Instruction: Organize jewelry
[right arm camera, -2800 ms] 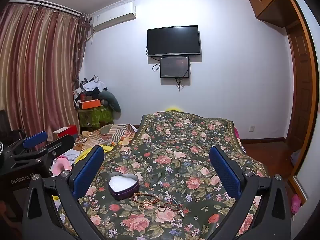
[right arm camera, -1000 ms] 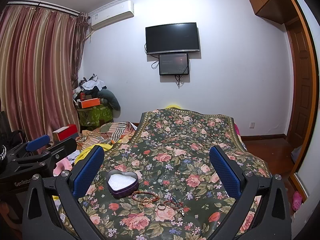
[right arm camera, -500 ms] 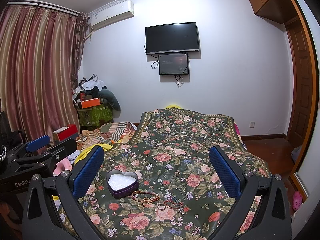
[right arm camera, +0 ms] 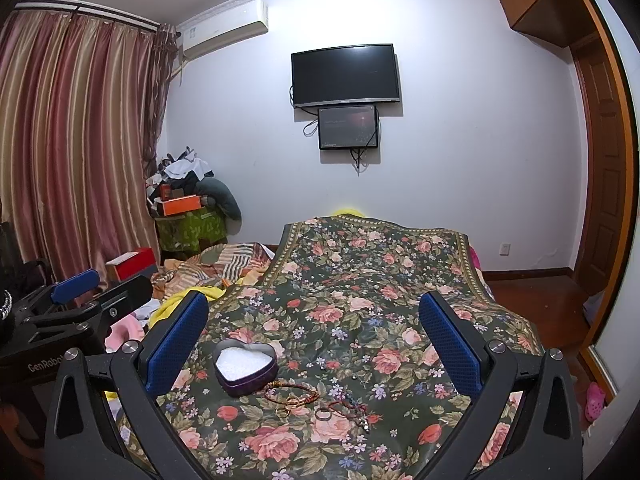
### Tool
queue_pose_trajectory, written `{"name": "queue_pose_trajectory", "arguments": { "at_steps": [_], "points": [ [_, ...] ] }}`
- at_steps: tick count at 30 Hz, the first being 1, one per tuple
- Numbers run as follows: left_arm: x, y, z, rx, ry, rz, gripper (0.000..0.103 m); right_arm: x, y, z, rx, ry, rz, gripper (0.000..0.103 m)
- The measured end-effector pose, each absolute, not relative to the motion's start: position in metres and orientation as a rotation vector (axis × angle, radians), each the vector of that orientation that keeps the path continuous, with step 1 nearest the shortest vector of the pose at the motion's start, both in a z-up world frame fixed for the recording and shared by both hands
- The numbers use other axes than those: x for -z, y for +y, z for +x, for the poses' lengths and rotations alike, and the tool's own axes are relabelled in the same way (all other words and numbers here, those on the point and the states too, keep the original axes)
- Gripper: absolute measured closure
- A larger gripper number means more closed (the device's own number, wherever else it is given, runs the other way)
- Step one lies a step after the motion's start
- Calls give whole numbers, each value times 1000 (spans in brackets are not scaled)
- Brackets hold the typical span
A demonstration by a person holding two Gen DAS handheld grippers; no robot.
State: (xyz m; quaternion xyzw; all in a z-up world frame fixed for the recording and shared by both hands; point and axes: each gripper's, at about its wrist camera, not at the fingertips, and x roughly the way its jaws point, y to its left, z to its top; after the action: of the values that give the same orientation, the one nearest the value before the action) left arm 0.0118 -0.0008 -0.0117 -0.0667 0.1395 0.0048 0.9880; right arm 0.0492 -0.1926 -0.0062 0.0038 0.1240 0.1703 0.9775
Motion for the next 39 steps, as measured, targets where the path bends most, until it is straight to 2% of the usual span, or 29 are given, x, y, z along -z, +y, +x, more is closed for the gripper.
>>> {"name": "queue_pose_trajectory", "arguments": {
  "at_steps": [15, 25, 39],
  "points": [
    [33, 10, 43, -70, 386, -150, 0, 24, -194, 73, -318, 342, 14, 0],
    [71, 17, 82, -66, 532, -175, 0, 54, -205, 109, -243, 476, 3, 0],
    [131, -17, 121, 42, 740, -72, 0, 97, -221, 141, -224, 648, -48, 0]
  ]
}}
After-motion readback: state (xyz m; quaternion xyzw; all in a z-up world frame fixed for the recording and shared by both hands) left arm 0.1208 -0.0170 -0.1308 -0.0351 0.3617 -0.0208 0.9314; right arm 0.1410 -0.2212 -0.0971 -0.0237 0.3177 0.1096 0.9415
